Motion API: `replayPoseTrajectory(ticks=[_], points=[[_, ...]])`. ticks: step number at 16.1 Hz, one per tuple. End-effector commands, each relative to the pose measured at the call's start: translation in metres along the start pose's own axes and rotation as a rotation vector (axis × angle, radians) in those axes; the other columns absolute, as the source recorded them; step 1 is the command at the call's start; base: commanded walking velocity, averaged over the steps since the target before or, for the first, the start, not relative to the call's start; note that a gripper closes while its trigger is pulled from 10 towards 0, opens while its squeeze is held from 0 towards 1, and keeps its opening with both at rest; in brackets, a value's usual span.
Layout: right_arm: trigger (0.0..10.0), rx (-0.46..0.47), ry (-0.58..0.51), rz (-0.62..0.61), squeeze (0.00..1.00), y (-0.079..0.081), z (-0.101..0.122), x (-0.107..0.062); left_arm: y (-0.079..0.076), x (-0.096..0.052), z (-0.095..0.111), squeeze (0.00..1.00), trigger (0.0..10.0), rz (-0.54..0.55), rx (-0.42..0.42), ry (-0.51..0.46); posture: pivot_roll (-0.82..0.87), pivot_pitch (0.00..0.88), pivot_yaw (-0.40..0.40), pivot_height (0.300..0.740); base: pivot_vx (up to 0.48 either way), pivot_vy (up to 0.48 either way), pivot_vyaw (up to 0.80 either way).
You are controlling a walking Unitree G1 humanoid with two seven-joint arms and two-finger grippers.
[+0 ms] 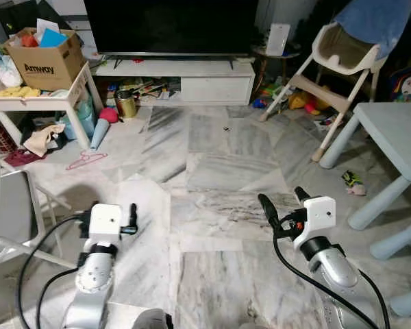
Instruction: Restocking fridge
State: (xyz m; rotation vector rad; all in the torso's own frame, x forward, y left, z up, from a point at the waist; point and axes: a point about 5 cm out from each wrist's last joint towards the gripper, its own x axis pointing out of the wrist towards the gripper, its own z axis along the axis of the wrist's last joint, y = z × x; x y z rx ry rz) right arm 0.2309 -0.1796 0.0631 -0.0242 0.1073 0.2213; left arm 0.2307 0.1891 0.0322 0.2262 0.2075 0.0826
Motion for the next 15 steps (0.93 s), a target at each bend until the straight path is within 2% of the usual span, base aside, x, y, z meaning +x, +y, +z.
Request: replayPoseTrajectory(ticks=[1,3,6,7,9,12,15], points=[[10.0,-0.006,-0.002,0.003,0.0,0.002,0.0,0.004,0.0,0.001,0.007,0.0,10.0,0.0,-0.004,-0.029,0.01,0.0,-0.029,0.74,0.0,0.0,0.0],[10.0,-0.013,-0.009,-0.009,0.0,0.002,0.001,0.006,0.001,0.001,0.007,0.0,10.0,0.001,-0.003,-0.029,0.01,0.0,-0.024,0.74,0.0,0.0,0.0],[10.0,-0.019,-0.032,-0.133,0.0,-0.01,0.003,0.002,0.003,0.001,0.006,0.0,10.0,-0.022,0.002,-0.036,-0.01,0.0,0.0,0.74,0.0,0.0,0.0],[10.0,-0.024,-0.036,-0.137,0.0,-0.01,0.003,0.001,0.003,0.0,0.005,0.0,10.0,-0.021,0.001,-0.035,-0.01,0.0,0.001,0.74,0.0,0.0,0.0],[10.0,-0.042,-0.037,-0.2,0.0,-0.018,0.001,-0.007,0.005,-0.006,0.006,0.0,10.0,-0.059,-0.015,-0.073,-0.02,0.0,0.01,0.74,0.0,0.0,0.0],[10.0,-0.059,-0.038,-0.218,0.0,-0.018,0.0,-0.011,0.009,-0.016,-0.004,0.0,10.0,-0.09,-0.03,-0.069,-0.03,0.0,0.014,0.74,0.0,0.0,0.0],[10.0,-0.07,-0.03,-0.221,0.0,-0.016,-0.003,-0.014,0.008,-0.021,-0.006,0.0,10.0,-0.133,-0.05,-0.08,-0.03,0.0,0.019,0.74,0.0,0.0,0.0]])
